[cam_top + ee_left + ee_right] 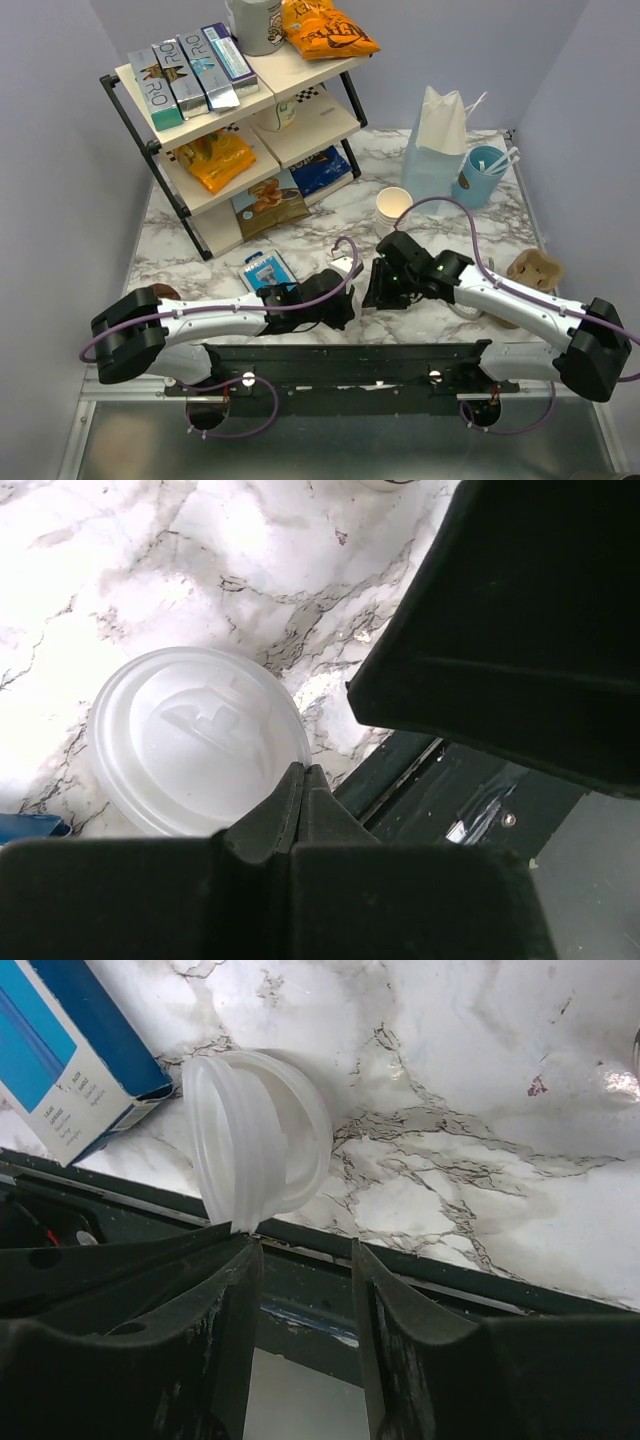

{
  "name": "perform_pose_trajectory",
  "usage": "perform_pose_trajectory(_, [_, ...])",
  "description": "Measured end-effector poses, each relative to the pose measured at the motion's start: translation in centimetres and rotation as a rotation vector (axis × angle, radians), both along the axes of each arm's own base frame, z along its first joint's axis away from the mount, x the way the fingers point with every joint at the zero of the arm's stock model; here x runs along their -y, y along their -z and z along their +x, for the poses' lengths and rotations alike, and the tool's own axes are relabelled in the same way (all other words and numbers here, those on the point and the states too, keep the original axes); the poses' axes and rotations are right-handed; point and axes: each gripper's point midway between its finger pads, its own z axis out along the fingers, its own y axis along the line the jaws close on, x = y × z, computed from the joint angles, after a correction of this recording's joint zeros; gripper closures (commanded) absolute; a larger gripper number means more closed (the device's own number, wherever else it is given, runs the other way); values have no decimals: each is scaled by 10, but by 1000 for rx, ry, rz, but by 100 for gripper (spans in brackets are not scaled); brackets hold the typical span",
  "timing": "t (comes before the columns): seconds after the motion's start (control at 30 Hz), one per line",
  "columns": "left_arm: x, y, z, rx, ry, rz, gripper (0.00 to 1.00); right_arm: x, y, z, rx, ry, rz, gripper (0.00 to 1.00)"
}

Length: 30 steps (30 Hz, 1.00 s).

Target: Pack the takeout coffee

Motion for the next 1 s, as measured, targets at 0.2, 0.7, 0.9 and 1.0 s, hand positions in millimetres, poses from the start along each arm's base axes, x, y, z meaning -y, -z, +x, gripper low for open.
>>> perform_pose_trajectory(0.2, [-2,1,-4,-16,20,-16,100,-12,2,6,10,-13,34,52])
perform_pose_trajectory(0.7, [-9,-6,-4,-3,18,-37,100,-27,14,8,-28,-34,53,58])
perform_pose_trajectory(0.9, [-11,-6,-3,-3,5,-44,100,-23,33,-2,-90,-30,33,62])
perform_pose_trajectory(1.0, [-9,-9,0,2,-12,-60,100,-14,46,-13,-134,-24,6,62])
